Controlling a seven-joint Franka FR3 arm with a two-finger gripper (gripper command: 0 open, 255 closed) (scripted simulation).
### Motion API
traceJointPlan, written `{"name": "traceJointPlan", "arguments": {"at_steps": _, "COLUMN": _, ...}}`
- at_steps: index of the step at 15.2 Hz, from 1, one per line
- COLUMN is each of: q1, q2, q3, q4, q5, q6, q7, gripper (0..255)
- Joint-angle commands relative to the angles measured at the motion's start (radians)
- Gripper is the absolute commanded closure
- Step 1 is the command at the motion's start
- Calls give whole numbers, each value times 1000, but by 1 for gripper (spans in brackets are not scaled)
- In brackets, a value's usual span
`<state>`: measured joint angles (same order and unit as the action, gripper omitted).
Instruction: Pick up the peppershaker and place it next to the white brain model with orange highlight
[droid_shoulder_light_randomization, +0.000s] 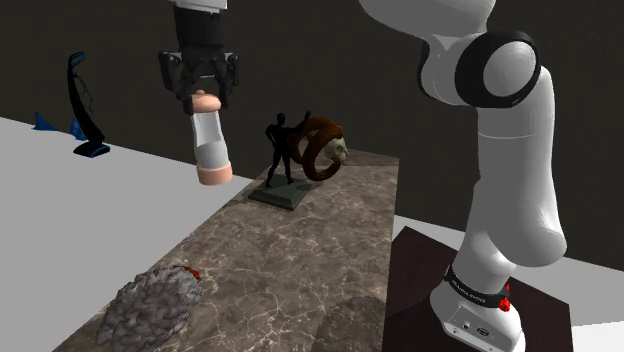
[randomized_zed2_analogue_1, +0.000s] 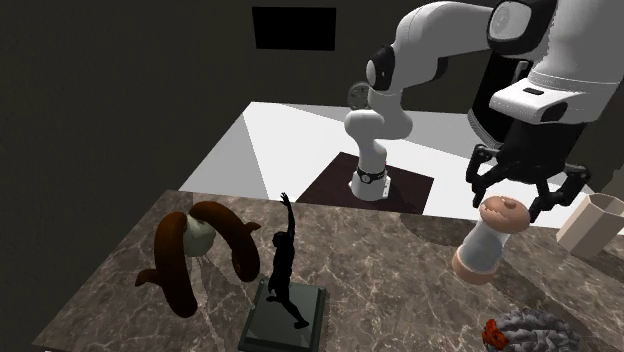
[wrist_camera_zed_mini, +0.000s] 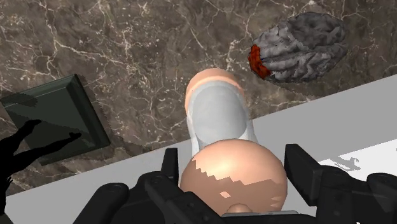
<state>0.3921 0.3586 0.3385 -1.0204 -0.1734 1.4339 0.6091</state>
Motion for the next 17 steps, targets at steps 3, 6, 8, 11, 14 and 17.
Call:
{"name": "traceJointPlan", "arguments": {"at_steps": 3, "q1": 91, "q2": 168, "q3": -2, "q4": 243, "q5": -58, "q6": -81, "q7": 39, "gripper": 255}}
{"name": "traceJointPlan", "arguments": {"at_steps": 6, "q1": 61, "q2": 112, "q3": 3, "q4": 106, "q5": -39, "q6": 0, "q7": 46, "gripper": 255}}
{"name": "traceJointPlan", "arguments": {"at_steps": 8, "q1": 47, "q2": 86, "q3": 5, "q4": 35, "q5": -30, "q6": 44, "q7": 48, "gripper": 255}}
{"name": "traceJointPlan", "arguments": {"at_steps": 11, "q1": 32, "q2": 56, "q3": 7, "q4": -54, "q5": -20, "q6": 104, "q7": 51, "gripper": 255}}
{"name": "traceJointPlan", "arguments": {"at_steps": 14, "q1": 20, "q2": 34, "q3": 7, "q4": -130, "q5": -13, "q6": 158, "q7": 53, "gripper": 255}}
{"name": "traceJointPlan", "arguments": {"at_steps": 17, "q1": 10, "q2": 17, "q3": 7, "q4": -197, "q5": -7, "q6": 208, "q7": 55, "gripper": 255}}
